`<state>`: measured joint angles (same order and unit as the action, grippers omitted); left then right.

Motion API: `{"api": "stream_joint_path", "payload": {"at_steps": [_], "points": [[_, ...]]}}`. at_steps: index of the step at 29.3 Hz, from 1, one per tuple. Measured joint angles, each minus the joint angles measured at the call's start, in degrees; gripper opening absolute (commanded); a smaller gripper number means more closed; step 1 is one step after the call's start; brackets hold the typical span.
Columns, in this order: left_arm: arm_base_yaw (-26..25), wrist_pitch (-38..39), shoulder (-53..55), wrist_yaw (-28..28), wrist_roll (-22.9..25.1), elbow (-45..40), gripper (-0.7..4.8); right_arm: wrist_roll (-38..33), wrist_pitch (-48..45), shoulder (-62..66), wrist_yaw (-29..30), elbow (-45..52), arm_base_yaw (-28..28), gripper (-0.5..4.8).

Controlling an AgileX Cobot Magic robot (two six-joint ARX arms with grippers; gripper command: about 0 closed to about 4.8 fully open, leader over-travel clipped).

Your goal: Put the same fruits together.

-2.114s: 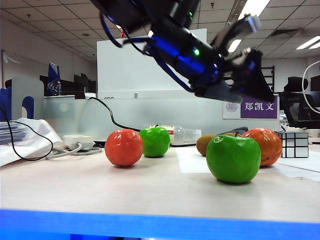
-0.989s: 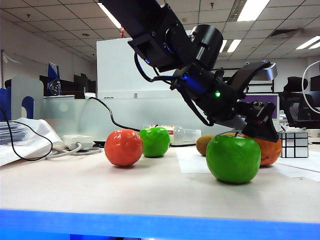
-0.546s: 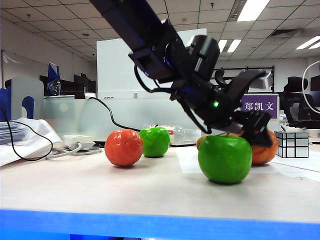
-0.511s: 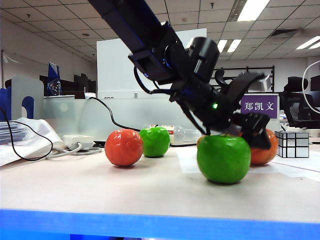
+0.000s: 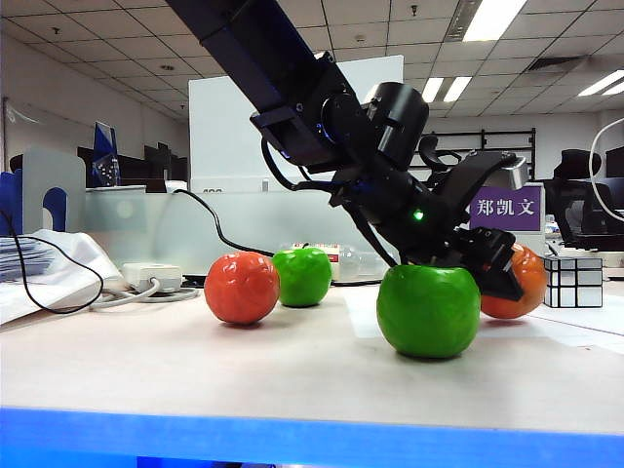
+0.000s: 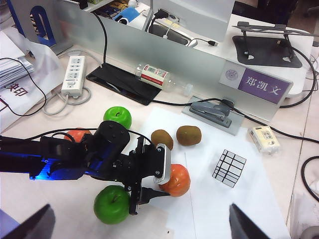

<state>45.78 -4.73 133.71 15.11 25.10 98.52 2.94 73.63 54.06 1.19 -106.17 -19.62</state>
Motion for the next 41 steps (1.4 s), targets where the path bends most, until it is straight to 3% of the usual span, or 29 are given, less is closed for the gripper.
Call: {"api": "stream_joint_path", "payload": {"at_steps": [3,20,32,41], "points": [[0.00,-0.77,0.00,0.00,-0.07,0.00,-0.05,0.00,0.00,0.00,0.00,0.00,0.00,4.79],[-0.50,9.62,-5.55,-0.20,-0.42,7.89,-0.05,1.51,-0.52,-0.02,-1.31,0.02,0.00,4.79],[-7.08,19.32,-22.18,-1.20,-2.75,8.15,-0.04,4.15,-3.15,1.22,-1.31,0.28,0.00,4.79],[-14.91,31.93,-32.94,-0.31,-2.08,5.99,-0.04,5.55,-0.96,2.67,0.87,12.26,-0.09,4.79]]}}
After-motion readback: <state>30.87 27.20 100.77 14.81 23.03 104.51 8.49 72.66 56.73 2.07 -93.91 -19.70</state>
